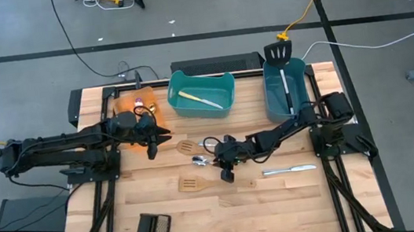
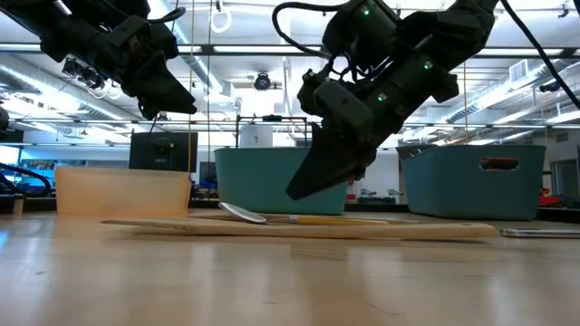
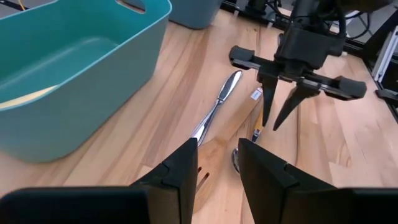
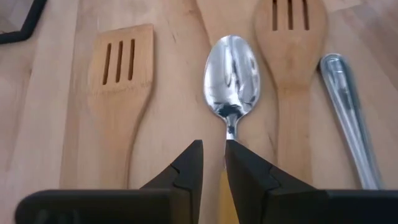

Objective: Pick & Place Kitchen Items
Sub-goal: Put the yellow spoon into the orange bin

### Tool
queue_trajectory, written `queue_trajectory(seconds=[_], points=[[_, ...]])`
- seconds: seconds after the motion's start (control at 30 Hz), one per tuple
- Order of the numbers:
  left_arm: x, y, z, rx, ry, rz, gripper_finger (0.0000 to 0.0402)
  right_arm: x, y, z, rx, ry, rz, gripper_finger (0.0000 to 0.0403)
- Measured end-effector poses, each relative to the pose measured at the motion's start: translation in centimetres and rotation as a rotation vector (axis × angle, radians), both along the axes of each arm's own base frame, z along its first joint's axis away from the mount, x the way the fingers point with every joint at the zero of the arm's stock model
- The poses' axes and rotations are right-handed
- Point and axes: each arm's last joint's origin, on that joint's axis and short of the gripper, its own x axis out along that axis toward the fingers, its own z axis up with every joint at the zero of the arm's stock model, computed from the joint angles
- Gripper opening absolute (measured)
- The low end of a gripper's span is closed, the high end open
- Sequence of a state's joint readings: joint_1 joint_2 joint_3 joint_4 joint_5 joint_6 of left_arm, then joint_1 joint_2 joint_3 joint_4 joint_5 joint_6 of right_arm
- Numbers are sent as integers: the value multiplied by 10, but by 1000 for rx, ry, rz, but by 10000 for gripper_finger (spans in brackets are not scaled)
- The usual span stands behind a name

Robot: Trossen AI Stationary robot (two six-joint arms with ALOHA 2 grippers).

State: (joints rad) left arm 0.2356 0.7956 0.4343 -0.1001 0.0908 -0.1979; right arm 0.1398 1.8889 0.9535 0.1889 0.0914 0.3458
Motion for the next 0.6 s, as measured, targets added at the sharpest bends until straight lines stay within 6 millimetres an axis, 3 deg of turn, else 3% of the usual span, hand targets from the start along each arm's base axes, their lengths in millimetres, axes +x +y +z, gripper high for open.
queue_trajectory(seconds=[0.17,0.6], points=[[0,0,0,0,0,0,122,2,0,-10,-2,26,5,80],[0,0,0,-1,1,1,122,44,7,-20,-76,144,80,80]])
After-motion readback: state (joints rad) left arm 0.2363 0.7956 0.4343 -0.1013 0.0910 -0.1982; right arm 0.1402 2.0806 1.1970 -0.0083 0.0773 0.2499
